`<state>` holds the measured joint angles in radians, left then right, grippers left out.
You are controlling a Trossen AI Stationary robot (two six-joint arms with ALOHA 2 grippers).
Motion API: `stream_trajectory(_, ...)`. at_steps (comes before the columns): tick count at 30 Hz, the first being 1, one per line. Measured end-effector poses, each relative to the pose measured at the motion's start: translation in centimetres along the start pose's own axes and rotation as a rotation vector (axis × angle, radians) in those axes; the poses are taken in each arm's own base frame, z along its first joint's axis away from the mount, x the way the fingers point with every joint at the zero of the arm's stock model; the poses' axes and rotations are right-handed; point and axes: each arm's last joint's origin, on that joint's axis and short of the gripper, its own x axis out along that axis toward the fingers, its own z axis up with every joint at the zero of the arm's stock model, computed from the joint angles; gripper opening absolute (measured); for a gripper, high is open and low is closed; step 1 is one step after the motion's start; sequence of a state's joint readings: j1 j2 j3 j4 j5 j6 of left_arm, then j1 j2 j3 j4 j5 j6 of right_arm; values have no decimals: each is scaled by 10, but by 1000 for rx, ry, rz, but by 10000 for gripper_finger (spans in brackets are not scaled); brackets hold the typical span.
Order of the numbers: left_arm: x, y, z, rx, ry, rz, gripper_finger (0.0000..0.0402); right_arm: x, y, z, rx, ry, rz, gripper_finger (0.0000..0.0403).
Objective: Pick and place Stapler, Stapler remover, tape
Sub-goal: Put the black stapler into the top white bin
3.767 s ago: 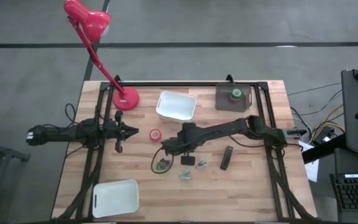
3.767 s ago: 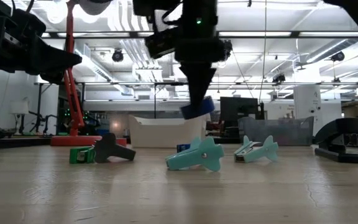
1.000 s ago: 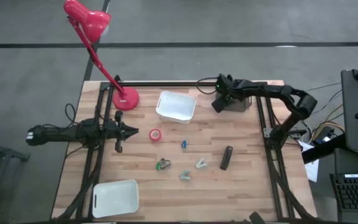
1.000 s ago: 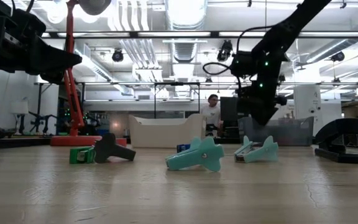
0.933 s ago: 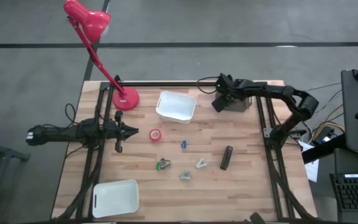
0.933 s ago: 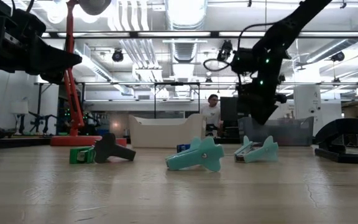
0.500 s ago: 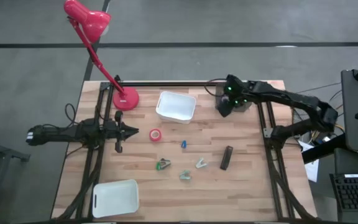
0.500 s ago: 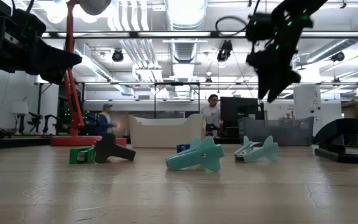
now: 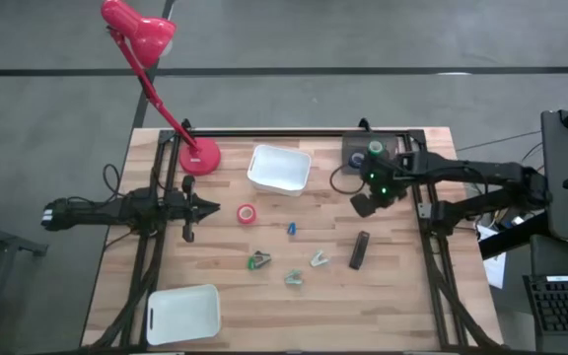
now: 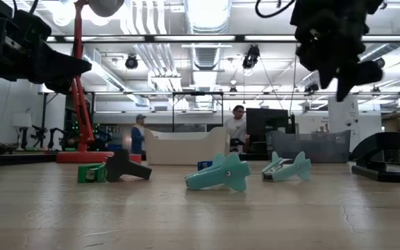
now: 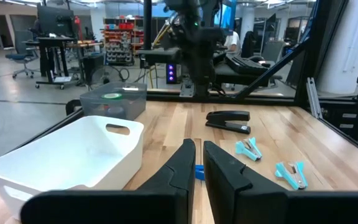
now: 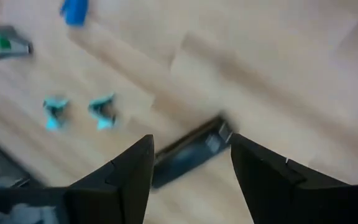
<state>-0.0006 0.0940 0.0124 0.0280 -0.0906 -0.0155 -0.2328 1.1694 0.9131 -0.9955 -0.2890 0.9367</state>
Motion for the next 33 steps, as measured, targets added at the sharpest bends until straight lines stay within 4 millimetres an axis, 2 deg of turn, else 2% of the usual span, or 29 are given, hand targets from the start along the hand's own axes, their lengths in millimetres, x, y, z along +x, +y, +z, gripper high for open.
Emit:
stream_trajectory(3,0,0,0,0,0,0,37,12,-1,-9,46,139,31,210)
stream_trajectory(8,0,0,0,0,0,0,37,30,-11,-21,134,201,-32,212)
stream_trajectory(19,0,0,0,0,0,0,37,63,-26,-21,229,182,36,212)
stream_trajectory(24,0,0,0,0,0,0,37,72,-36,-25,247,213,8,212)
stream_trajectory(33,0,0,0,0,0,0,37,84,-39,-23,282,202,85,213)
